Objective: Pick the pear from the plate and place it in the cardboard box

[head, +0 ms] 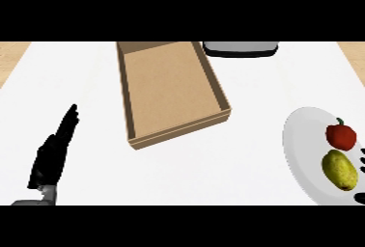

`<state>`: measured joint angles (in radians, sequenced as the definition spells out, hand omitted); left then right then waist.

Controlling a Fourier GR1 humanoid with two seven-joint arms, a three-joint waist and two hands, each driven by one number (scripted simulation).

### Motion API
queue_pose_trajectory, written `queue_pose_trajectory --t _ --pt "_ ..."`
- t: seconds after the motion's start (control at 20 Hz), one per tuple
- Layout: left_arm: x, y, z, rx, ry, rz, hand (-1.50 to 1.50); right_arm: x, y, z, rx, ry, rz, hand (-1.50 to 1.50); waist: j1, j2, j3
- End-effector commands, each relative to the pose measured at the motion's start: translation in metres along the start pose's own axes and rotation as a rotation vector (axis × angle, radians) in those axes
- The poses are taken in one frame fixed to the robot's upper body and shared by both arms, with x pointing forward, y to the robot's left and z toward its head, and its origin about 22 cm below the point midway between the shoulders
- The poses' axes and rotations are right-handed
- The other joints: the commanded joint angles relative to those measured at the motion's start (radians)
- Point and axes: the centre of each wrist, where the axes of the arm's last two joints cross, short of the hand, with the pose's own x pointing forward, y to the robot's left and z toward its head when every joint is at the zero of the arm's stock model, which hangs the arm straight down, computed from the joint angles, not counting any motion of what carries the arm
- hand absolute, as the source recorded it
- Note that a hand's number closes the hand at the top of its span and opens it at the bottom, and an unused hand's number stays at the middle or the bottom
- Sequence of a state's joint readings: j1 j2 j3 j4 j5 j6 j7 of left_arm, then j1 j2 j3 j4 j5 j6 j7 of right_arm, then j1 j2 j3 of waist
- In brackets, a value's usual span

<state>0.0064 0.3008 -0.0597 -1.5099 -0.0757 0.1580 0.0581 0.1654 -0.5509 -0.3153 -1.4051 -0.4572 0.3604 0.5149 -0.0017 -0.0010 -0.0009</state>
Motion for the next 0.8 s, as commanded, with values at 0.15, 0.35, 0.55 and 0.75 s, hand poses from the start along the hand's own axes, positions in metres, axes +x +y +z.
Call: queue_pose_trajectory --t 0.15,0.35,0.55,0.75 --pt "-0.001 -0.022 0.016 0.017 -0.005 0.000 0.00 -0.007 0.002 -0.025 0.000 0.021 0.006 -1.50 0.006 0.001 0.001" --pt "0.005 0.005 -0.010 0.019 0.012 0.008 0.00 -0.022 0.010 -0.030 0.006 0.004 -0.021 -1.50 0.002 0.002 0.001" --pt "0.006 -0.014 -0.007 0.007 0.017 0.014 0.00 0.012 0.028 -0.016 -0.003 0.012 0.006 -1.50 0.000 0.001 0.001" --pt "0.000 0.000 0.006 -0.005 0.012 -0.004 0.00 0.005 0.025 -0.027 -0.023 -0.005 -0.025 -1.50 0.003 0.001 0.001"
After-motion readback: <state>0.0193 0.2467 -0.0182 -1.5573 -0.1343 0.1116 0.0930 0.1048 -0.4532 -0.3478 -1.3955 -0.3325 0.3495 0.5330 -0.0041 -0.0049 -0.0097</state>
